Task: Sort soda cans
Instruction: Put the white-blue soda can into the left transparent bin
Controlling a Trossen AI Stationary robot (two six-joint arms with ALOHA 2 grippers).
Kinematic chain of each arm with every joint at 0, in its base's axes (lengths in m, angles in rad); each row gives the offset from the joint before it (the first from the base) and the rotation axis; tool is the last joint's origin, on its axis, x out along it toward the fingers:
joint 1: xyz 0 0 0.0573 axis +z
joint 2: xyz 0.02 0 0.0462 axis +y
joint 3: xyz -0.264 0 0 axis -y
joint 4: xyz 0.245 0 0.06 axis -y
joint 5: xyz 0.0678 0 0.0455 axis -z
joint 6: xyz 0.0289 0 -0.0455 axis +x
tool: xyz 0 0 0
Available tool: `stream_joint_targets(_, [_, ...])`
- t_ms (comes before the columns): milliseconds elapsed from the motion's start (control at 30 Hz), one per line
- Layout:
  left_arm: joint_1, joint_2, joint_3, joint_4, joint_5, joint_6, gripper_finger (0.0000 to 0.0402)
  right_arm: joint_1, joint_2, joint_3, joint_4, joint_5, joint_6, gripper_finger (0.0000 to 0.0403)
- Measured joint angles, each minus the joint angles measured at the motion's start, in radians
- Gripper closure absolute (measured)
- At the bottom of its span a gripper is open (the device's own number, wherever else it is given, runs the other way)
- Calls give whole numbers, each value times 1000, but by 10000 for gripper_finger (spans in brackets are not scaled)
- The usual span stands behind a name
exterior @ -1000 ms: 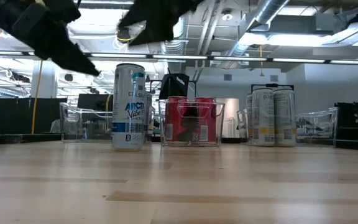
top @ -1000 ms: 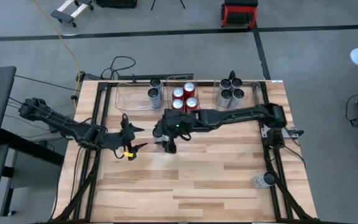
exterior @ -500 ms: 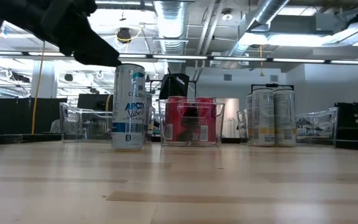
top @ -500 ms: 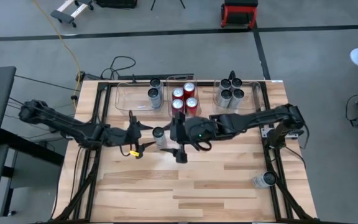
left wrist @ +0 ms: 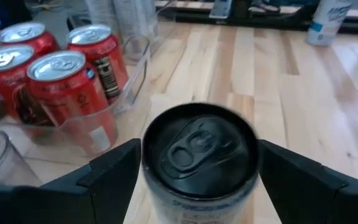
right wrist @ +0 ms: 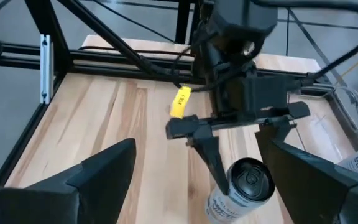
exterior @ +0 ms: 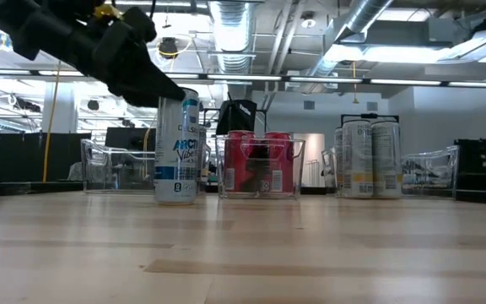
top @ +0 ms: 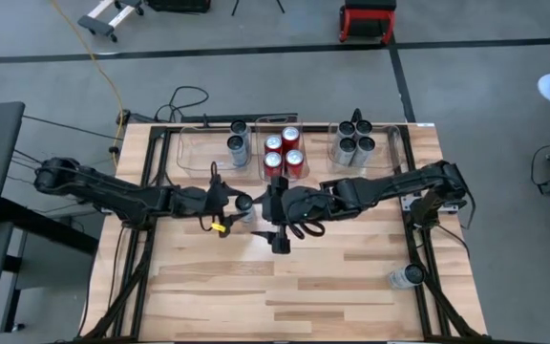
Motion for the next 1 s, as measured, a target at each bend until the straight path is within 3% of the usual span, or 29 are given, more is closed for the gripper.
stream_joint_targets(233, [36, 43, 0, 0, 24, -1, 95, 0, 0, 0, -1, 6, 16, 26])
stream_joint_targets(367, [52, 42, 0, 4, -6, -27, 133, -2, 0, 0, -27, 18, 53, 26])
stream_joint_targets(433, [56, 39, 0, 3, -7, -27, 159, -2, 0, 0, -51, 53, 77, 30])
stream_joint_targets(633, [66, 7, 3, -19, -14, -70, 161, -1, 0, 0, -150, 159, 124, 49])
stream_joint_targets(733, [65, -65, 40, -118, -62, -92, 161, 1, 0, -2, -190, 185, 150, 60])
stream_joint_targets(900, [75, -218, 158, -425, -204, -70, 161, 8, -17, -70, -186, 190, 166, 76])
stream_joint_targets(1000, [97, -295, 233, -549, -230, -50, 161, 7, -26, -135, -183, 190, 166, 80])
